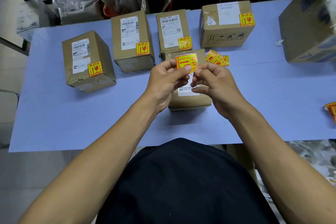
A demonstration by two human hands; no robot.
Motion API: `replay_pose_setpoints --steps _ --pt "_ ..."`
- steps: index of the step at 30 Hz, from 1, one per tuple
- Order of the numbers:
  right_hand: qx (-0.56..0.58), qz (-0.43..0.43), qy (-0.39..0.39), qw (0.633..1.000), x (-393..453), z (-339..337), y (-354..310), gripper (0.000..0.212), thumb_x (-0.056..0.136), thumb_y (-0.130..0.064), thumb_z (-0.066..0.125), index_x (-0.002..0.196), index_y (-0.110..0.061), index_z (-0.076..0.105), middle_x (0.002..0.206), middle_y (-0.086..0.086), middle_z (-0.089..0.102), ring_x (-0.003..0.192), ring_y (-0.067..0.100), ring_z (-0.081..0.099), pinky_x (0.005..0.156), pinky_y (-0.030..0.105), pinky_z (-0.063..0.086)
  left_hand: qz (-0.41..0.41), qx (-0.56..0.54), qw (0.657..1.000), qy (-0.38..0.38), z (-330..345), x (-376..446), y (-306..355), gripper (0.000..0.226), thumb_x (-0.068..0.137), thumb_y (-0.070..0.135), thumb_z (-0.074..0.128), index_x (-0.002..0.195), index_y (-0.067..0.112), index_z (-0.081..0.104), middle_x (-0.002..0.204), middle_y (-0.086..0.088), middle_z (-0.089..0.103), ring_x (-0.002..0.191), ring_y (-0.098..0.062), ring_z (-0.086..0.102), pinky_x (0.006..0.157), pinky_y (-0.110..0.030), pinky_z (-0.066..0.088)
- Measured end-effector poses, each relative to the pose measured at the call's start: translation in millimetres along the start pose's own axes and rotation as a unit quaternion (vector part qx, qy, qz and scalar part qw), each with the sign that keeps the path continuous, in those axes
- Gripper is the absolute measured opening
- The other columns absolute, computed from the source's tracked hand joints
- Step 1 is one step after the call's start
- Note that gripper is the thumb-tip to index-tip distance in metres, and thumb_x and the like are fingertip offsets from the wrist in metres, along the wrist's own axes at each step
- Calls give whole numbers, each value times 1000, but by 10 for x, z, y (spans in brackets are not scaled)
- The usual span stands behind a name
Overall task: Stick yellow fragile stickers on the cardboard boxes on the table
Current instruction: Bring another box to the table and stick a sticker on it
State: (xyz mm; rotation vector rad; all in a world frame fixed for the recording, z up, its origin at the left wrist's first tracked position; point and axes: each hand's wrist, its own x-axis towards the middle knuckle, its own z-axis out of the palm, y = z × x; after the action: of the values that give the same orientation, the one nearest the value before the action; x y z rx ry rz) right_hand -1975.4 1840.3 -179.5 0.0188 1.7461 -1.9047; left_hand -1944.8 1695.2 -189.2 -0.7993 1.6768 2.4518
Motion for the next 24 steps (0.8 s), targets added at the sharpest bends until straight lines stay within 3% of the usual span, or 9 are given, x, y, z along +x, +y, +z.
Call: replay_pose_setpoints --steps 3,5,7,11,14,24 --pt "-24 -25 12 999 6 22 23 27 96 -3 49 75 -17 59 59 -5 60 62 10 59 59 21 51 -11 18 1000 18 39 -9 -35 32 84 4 76 109 14 60 83 0 74 68 -13 67 69 -27 56" --pt "-38 -41 25 998 13 25 40 27 95 -2 49 75 -17 58 58 -6 59 60 9 58 58 21 50 -4 63 997 50 48 -6 -68 44 80 11 81 115 22 56 103 -1 70 92 -14 68 82 -32 56" --pt "-51 -52 32 997 21 15 54 27 94 -2 49 74 -17 57 57 -8 59 59 8 57 58 20 50 38 132 988 77 50 -21 -75 40 78 14 84 108 26 59 110 2 63 105 -15 60 92 -33 52" --pt "-76 -59 26 995 28 -13 91 25 95 -3 50 76 -17 58 63 -5 59 62 7 58 59 19 50 43 147 988 -6 51 -67 -52 7 89 8 71 87 15 71 84 -1 69 86 -18 63 88 -39 52" --pt "-88 -65 29 994 39 -44 113 23 97 -4 51 79 -16 59 65 -4 60 63 6 57 60 17 50 20 117 992 -43 46 -90 -51 8 92 11 65 90 9 72 91 -11 70 92 -27 66 96 -47 53" --pt "-113 -65 9 991 22 -241 203 20 94 -7 54 77 -16 58 66 -3 58 65 10 54 60 16 48 65 210 975 -26 191 -68 -152 10 90 8 67 82 13 72 80 -3 72 80 -15 72 77 -32 61"
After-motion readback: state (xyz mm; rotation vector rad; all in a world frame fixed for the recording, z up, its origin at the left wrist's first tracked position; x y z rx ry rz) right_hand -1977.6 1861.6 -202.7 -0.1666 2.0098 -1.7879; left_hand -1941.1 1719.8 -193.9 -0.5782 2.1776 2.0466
